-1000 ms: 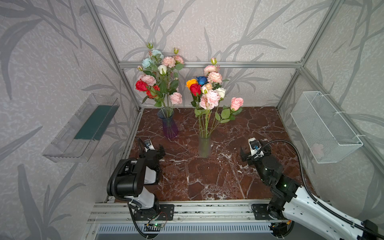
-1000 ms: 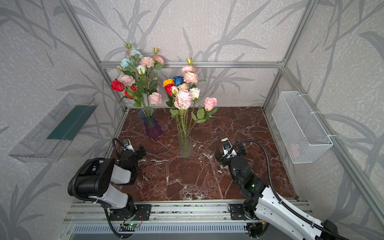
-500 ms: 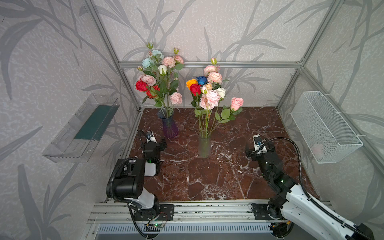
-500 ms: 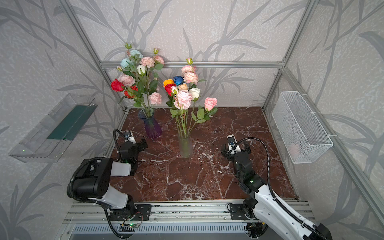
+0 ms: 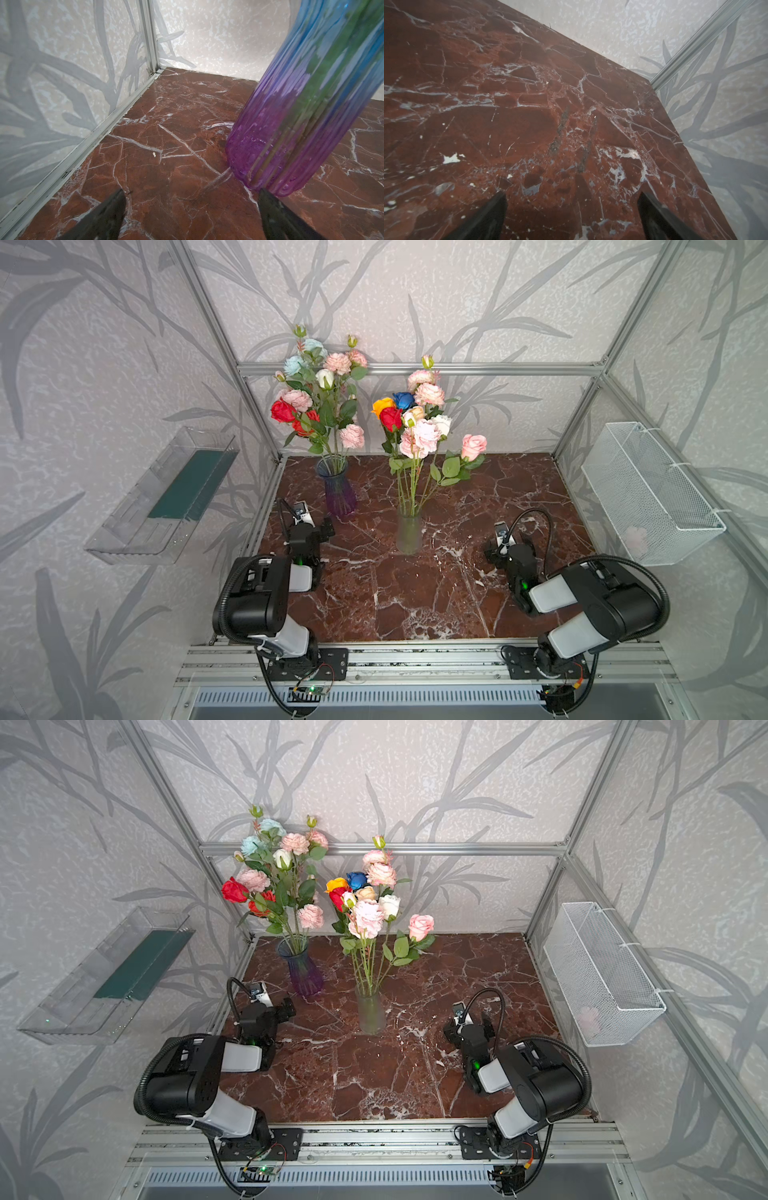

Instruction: Arrange the flowers into the vase

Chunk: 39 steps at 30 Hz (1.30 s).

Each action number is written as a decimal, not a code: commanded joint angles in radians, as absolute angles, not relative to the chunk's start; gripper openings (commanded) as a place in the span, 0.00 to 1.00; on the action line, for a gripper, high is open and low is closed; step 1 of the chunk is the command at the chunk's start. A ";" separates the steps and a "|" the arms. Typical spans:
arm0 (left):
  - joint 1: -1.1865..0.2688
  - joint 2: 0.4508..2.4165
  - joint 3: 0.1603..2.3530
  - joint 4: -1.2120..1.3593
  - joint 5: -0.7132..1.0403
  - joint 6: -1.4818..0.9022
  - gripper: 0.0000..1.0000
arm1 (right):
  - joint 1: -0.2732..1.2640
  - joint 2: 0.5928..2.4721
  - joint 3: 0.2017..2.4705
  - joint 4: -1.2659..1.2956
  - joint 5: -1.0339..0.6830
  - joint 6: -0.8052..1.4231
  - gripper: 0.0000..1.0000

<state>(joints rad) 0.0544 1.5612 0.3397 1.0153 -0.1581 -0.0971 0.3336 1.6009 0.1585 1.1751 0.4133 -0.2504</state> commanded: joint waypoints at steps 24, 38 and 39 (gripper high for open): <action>0.055 1.566 0.339 1.018 -0.155 -0.081 0.99 | 0.132 1.593 0.354 1.029 0.228 -0.047 0.99; 0.053 1.566 0.344 1.008 -0.146 -0.074 0.99 | 0.153 1.597 0.359 1.025 0.224 -0.074 0.99; 0.051 1.566 0.346 1.003 -0.131 -0.069 0.99 | 0.153 1.597 0.360 1.026 0.224 -0.074 0.99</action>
<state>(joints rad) 0.0544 1.5612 0.3393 1.0019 -0.1532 -0.0940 0.1501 1.6054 0.3534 1.0161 0.2256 -0.0715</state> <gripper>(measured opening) 0.992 0.991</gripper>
